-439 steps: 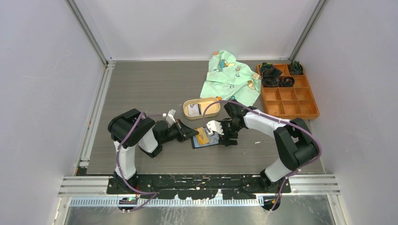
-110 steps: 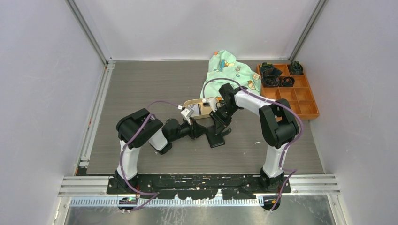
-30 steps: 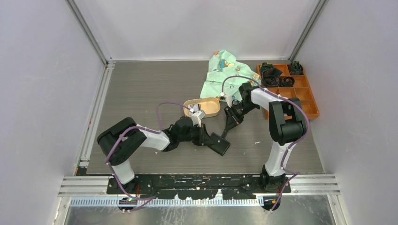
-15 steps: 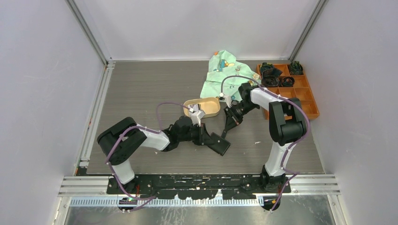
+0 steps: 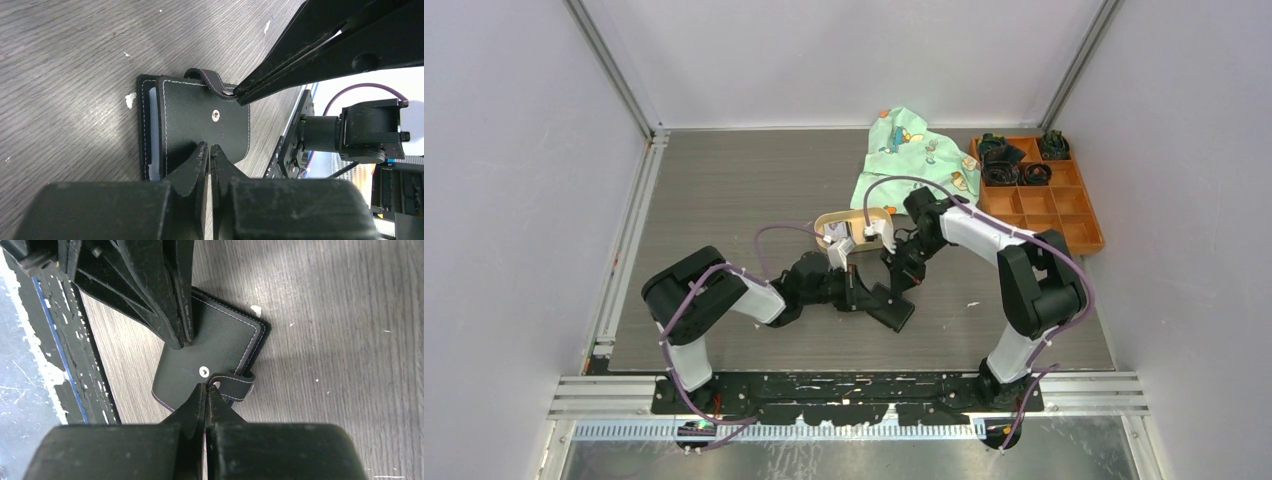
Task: Put the credit cards into the card holder
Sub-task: Close the card holder at the center of the board.
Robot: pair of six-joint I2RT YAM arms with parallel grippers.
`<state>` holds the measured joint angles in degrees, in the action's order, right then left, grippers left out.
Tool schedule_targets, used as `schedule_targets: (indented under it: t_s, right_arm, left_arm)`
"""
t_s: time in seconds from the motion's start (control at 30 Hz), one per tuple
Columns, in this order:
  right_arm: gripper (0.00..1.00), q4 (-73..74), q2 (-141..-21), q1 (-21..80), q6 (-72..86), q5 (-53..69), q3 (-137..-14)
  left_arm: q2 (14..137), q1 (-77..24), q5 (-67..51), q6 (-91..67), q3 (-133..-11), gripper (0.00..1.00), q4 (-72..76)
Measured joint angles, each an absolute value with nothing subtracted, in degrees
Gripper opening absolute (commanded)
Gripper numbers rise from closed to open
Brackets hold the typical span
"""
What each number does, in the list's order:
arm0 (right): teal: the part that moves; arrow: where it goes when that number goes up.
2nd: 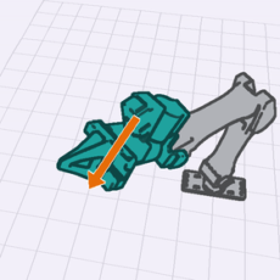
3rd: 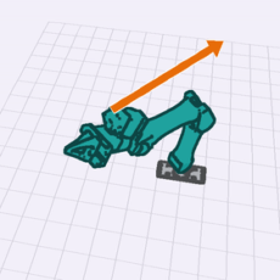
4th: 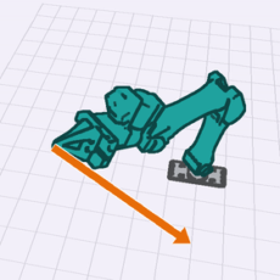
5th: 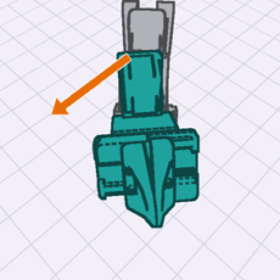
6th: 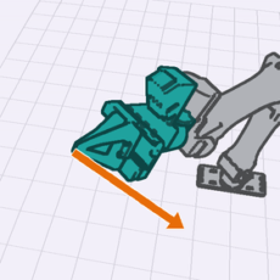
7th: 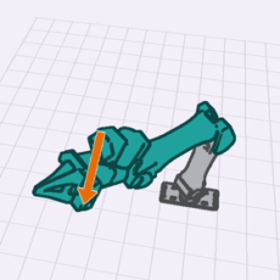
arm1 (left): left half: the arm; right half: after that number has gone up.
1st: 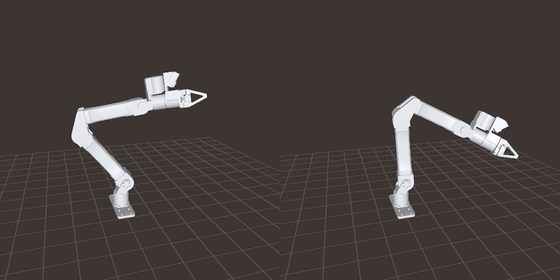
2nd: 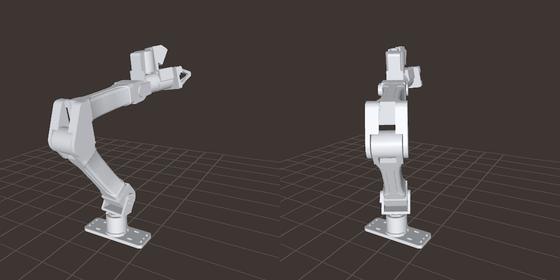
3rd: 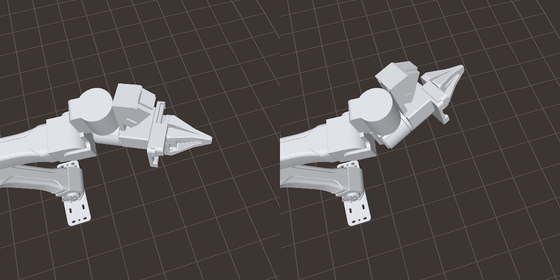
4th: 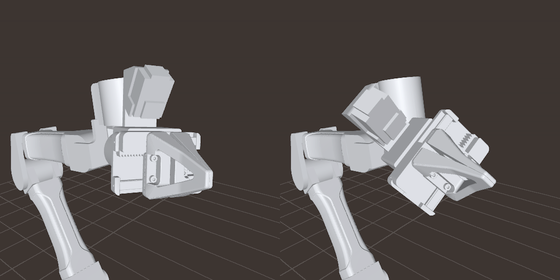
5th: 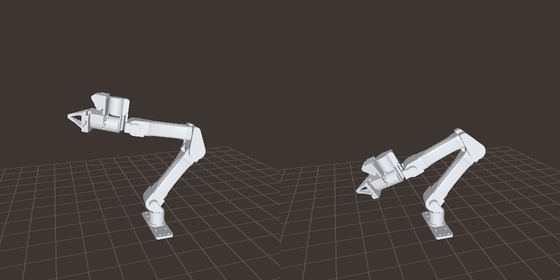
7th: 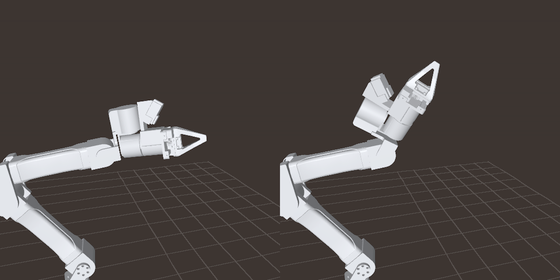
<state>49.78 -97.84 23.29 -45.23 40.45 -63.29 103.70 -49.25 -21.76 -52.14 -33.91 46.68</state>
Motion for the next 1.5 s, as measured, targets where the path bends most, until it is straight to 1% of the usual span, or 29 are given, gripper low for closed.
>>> schedule_targets:
  t_s: [0.53, 1.5]
  right_arm:
    - [0.01, 48.5, -97.8, 27.4, -46.4, 35.5, -62.2]
    - [0.01, 48.5, -95.6, 30.5, -47.1, 33.9, -62.1]
  left_arm:
    - [104.5, -48.7, -22.4, -53.6, -32.4, 0.05, 50.1]
    - [104.5, -48.6, -22.6, -53.6, -32.0, 0.04, 50.8]
